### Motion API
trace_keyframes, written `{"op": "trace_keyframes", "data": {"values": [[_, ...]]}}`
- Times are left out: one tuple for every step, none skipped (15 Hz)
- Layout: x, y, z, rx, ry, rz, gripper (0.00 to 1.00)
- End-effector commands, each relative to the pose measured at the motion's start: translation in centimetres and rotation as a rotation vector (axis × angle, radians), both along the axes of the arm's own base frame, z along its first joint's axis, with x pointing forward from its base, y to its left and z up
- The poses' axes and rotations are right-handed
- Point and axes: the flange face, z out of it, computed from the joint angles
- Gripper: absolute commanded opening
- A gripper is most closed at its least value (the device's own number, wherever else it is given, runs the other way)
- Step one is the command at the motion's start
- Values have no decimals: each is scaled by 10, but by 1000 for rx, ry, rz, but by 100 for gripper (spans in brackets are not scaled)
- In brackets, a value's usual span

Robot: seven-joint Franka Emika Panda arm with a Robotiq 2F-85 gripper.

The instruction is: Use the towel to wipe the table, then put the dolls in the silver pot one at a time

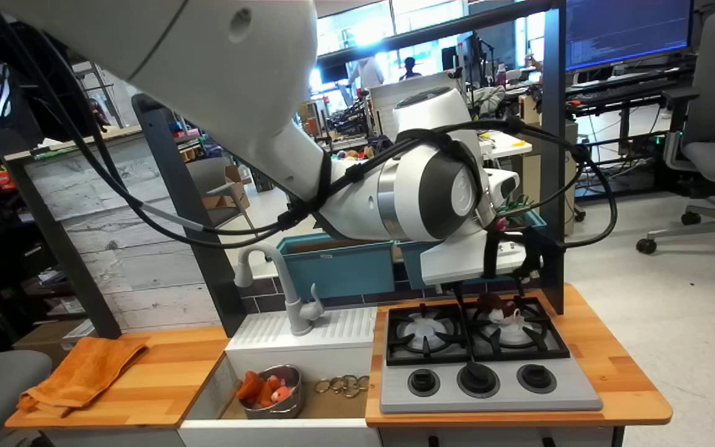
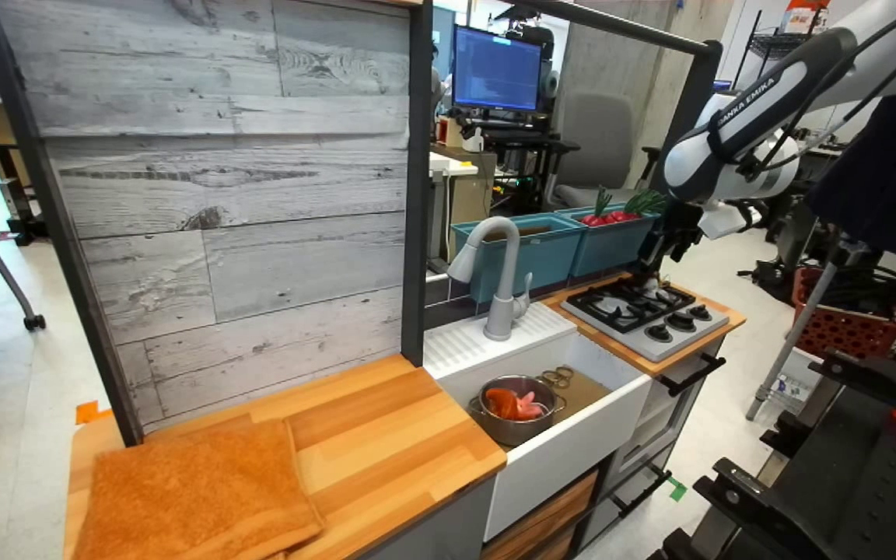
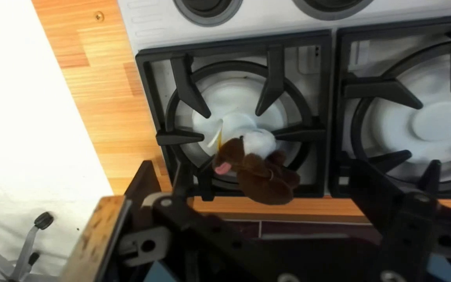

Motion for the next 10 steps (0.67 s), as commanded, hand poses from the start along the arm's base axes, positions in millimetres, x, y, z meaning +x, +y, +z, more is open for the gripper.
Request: {"op": "trace_keyframes", "data": {"values": [[16,-4,-18,-29,13,-46,100],[17,-4,-22,-28,15,-58,100],[18,-3,-25,-22,15,-65,89],[20,-2,-28,-17,11,-70,72],[22,1,-30,-8,7,-71,65],[24,4,-31,-4,3,-69,58],[25,6,-32,-3,-1,-69,49],[26,8,-31,-2,-4,-71,42],[28,9,-31,-2,-10,-74,34],[27,7,-26,0,-14,-81,27]]}}
